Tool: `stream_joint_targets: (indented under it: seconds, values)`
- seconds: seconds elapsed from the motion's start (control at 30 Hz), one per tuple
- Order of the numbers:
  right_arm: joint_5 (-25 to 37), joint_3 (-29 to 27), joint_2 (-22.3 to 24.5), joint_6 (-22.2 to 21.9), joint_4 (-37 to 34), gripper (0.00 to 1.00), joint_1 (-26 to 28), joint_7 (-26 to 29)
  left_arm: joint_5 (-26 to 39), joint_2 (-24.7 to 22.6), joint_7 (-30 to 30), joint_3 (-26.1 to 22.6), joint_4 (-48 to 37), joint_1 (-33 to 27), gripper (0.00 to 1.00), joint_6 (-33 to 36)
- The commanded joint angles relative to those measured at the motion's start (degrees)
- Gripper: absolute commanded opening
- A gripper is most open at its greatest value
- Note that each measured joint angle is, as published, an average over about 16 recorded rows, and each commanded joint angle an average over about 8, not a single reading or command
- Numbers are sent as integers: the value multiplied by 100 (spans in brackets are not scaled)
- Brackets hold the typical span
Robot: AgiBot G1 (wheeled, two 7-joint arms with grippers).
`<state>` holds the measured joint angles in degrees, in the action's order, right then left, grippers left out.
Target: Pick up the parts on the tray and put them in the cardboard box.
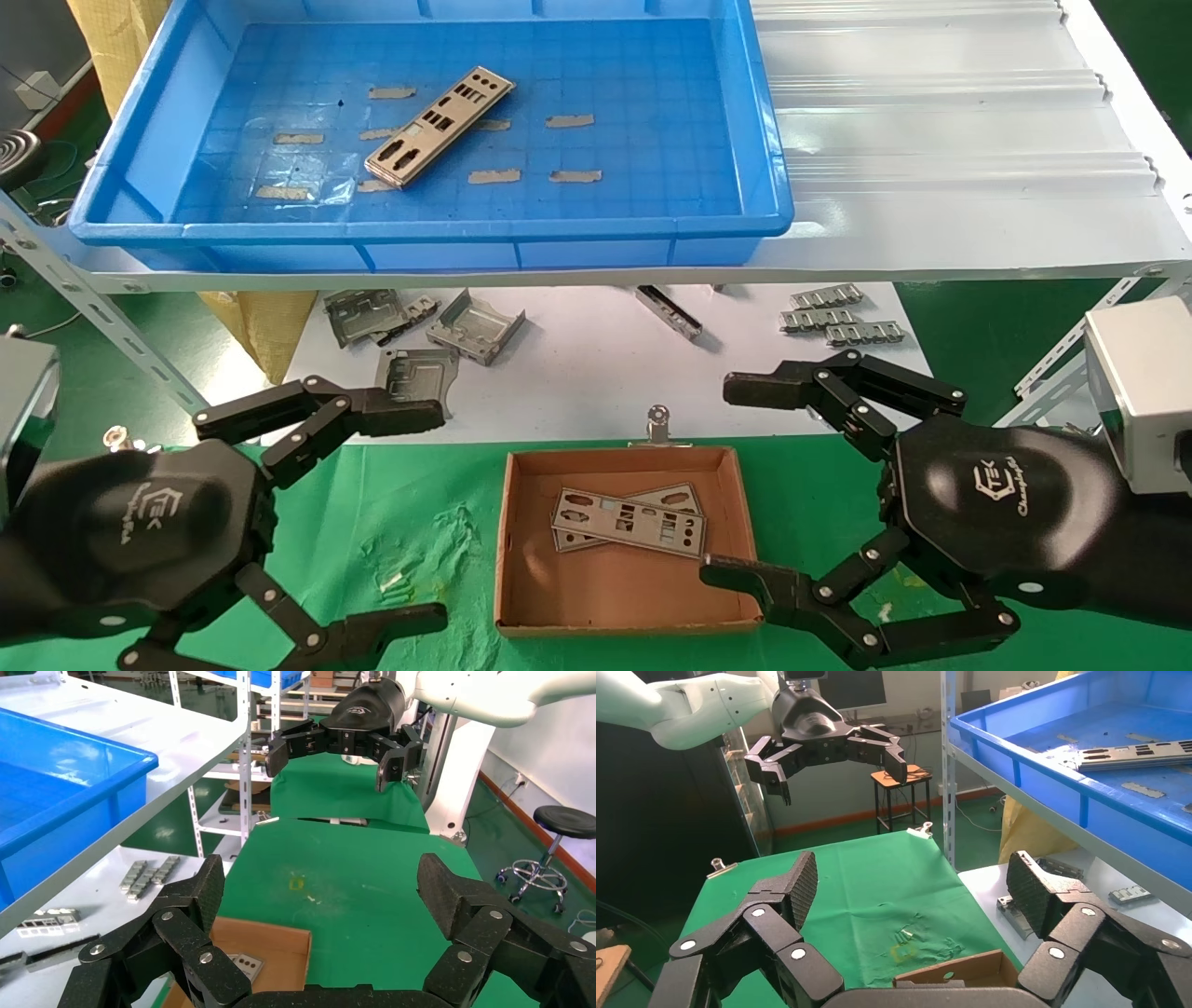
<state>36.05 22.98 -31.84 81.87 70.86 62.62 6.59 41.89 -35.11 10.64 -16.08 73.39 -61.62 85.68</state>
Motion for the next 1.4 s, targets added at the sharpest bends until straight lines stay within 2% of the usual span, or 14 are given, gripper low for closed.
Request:
stream_joint_targets:
  seconds: [0.03, 1.4]
  values:
    - [0, 0, 0, 0, 0, 100, 0, 0, 0, 0, 0, 0, 0, 0, 100, 0]
    - [0, 0, 0, 0, 0, 100, 0, 0, 0, 0, 0, 0, 0, 0, 100, 0]
